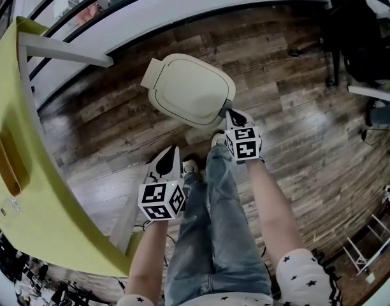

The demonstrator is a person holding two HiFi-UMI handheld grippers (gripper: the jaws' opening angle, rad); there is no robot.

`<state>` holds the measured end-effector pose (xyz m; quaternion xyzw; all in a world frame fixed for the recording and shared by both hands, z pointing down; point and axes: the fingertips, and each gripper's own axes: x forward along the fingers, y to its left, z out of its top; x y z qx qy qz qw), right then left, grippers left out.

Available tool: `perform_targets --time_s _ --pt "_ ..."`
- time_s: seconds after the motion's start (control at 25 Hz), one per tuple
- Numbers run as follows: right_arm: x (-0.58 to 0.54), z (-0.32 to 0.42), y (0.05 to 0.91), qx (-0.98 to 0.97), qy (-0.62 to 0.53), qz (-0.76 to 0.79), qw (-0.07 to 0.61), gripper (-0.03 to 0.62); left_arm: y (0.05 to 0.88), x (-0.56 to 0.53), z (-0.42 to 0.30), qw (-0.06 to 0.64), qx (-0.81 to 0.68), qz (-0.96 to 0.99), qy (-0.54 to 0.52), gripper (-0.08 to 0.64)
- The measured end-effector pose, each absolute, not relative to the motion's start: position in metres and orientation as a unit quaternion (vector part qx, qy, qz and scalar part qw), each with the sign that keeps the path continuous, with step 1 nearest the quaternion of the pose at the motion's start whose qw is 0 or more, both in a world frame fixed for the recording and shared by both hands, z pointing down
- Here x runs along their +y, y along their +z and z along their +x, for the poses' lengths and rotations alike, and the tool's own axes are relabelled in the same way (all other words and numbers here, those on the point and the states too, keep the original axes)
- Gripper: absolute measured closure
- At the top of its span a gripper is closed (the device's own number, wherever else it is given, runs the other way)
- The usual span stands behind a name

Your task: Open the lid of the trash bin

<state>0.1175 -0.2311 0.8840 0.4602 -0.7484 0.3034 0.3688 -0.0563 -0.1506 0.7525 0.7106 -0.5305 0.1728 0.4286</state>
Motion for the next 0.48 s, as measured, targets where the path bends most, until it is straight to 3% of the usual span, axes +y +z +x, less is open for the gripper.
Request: perform_targets --time_s 0.48 --pt "-0.2279 0.1196 0.8848 -0.74 0.3 0.474 0.37 0.598 0.75 -0.1448 -0.0524 0.429 -0.534 0.709 0.171 0.548"
